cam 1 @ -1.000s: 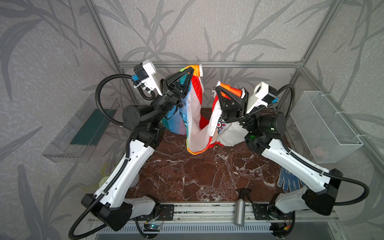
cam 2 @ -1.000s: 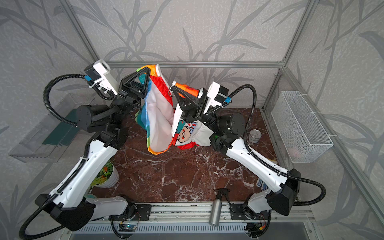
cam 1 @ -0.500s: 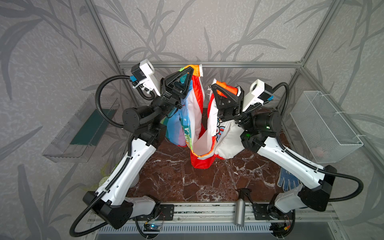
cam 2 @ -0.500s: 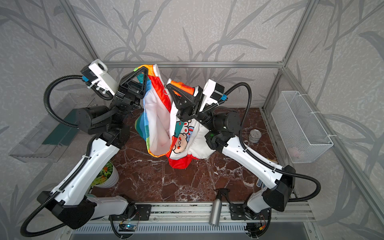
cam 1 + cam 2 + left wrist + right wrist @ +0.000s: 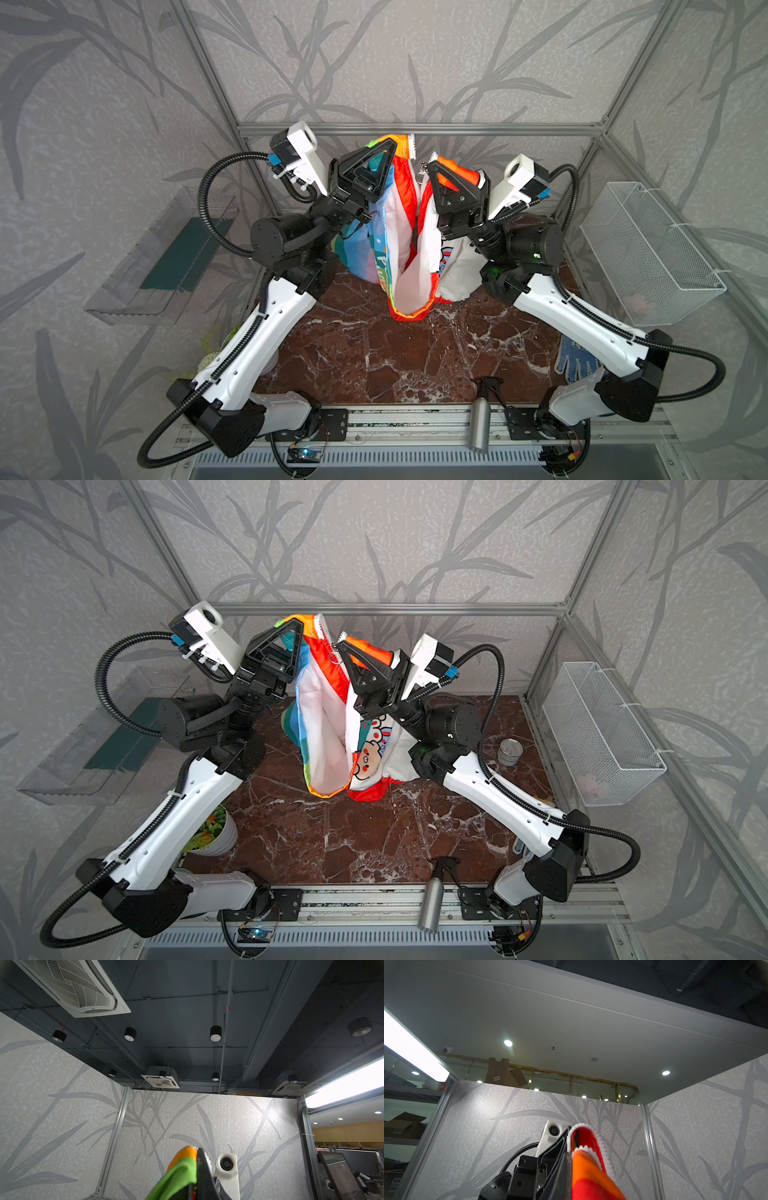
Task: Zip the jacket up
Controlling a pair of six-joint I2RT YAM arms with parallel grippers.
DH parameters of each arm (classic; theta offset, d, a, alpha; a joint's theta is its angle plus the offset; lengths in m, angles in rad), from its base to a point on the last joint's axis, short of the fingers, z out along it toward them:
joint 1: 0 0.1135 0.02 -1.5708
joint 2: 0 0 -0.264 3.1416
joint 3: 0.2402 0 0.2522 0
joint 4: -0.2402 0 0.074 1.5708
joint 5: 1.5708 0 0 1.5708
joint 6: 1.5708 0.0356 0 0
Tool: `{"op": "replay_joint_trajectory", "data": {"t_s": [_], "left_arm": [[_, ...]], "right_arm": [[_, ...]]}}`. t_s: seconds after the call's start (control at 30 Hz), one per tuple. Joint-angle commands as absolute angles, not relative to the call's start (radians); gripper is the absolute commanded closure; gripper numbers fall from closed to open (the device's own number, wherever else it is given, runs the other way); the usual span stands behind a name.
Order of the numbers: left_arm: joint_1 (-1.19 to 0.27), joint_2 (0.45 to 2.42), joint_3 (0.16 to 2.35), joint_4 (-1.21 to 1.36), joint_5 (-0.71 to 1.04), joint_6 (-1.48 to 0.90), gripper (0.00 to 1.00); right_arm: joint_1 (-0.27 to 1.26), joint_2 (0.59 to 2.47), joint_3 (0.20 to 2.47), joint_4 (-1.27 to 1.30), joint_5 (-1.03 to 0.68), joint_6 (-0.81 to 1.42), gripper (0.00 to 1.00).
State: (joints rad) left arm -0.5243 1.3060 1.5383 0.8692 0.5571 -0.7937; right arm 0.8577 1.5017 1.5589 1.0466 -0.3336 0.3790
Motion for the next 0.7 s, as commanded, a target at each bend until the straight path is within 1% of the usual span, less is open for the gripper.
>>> {"op": "replay_joint_trajectory", "data": {"t_s": [0.0, 0.67], "left_arm": [[-0.535, 1.310, 1.582, 0.923, 0.566, -0.790, 1.00], [-0.555, 1.293, 1.571, 0.892, 0.556, -0.759, 1.00]], "right_arm": [[0.866, 1.508, 1.603, 1.119, -0.338, 0.419, 1.00], [0.867, 1.479, 1.565, 1.139, -0.317, 0.419, 1.00]]}}
